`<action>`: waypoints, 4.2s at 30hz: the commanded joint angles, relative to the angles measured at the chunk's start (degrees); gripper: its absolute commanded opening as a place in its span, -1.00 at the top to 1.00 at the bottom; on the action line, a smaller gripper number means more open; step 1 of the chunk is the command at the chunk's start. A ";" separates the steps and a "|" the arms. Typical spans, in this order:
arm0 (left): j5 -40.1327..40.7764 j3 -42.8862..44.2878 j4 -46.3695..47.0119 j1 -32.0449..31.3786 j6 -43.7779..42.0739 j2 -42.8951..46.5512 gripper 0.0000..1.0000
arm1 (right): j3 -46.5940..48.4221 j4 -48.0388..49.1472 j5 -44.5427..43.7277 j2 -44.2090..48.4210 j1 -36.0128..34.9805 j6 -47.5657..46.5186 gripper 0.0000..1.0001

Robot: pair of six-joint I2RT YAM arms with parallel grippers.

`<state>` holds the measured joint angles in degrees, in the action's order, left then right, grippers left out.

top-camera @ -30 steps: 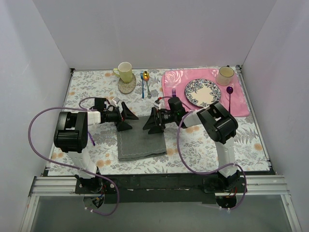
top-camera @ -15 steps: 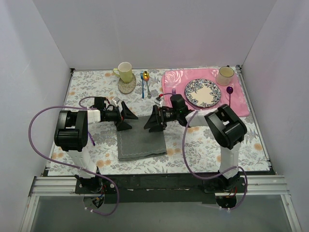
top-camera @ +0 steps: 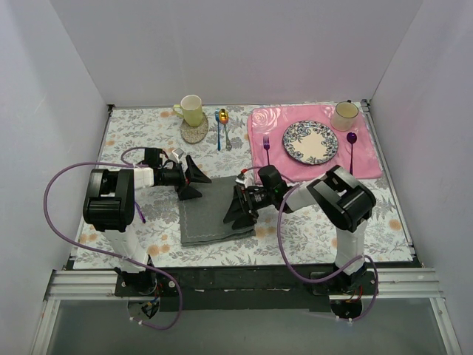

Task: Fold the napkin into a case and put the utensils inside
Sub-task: Smooth out the square-folded napkin at the center of the board, then rotate the square-folded napkin at the center of the board, then pick up the top corner of the square folded napkin from the center of the board.

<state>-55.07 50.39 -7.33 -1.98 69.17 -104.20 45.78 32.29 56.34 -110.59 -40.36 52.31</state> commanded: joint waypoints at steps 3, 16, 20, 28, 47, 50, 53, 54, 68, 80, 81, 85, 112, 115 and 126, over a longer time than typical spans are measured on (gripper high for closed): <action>7.34 0.93 -2.24 0.92 -3.95 -0.39 -0.96 | -1.31 -2.58 2.02 -1.91 1.95 -0.72 -0.97; 6.64 0.76 -2.51 0.92 -4.30 1.19 -0.96 | 2.83 -20.34 4.04 8.63 0.11 -12.68 -0.97; 6.64 0.41 -2.25 0.92 -4.39 1.28 -0.96 | 0.98 -17.79 4.40 6.18 -0.07 -11.97 -0.97; 7.17 0.23 -2.42 0.92 -4.66 0.76 -0.96 | -2.45 -24.03 4.39 3.54 0.19 -14.70 -0.97; 1.70 3.30 -10.48 0.14 -24.83 23.31 -0.97 | 22.95 -60.24 -7.28 10.91 2.21 -46.60 -0.74; 11.01 6.03 -18.22 -2.66 -39.47 25.80 -0.96 | 23.13 -59.54 -11.59 11.45 2.21 -47.65 -0.15; 21.48 6.48 -22.54 -8.45 -49.52 26.68 -0.96 | 23.13 -59.89 -15.81 10.22 2.13 -48.71 0.38; 23.23 6.13 -22.90 -9.87 -50.96 27.12 -0.96 | 23.21 -60.67 -17.12 9.78 2.21 -49.15 0.41; 42.32 -1.78 -22.64 -21.49 -66.00 22.12 0.20 | 23.56 -61.39 -24.16 1.96 0.46 -52.14 0.47; 37.23 -8.82 -33.36 -24.46 -66.63 29.14 0.53 | 36.47 -63.49 -33.30 -7.27 0.46 -59.96 0.55; 36.62 -8.82 -33.62 -25.52 -64.62 29.58 0.53 | 37.44 -63.76 -33.57 -7.89 0.46 -60.48 0.55; 32.66 -7.07 -35.82 -30.79 -60.47 32.64 0.36 | 41.05 -64.46 -32.17 -7.28 0.46 -63.56 0.46; 33.36 -20.77 -36.00 -30.10 -93.41 54.19 -0.13 | 41.05 -63.85 -13.62 -2.88 0.63 -58.91 -0.32; 33.71 -21.82 -36.26 -30.19 -96.92 54.37 -0.08 | 41.93 -64.20 -13.62 -3.67 0.81 -58.73 -0.32; 30.90 -22.35 -37.14 -30.19 -100.98 52.17 0.12 | 42.20 -64.02 -13.97 -4.46 1.95 -58.03 -0.32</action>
<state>-21.89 28.40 -45.87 -32.38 -29.67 -51.46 85.54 -32.47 41.32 -114.78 -39.05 -6.20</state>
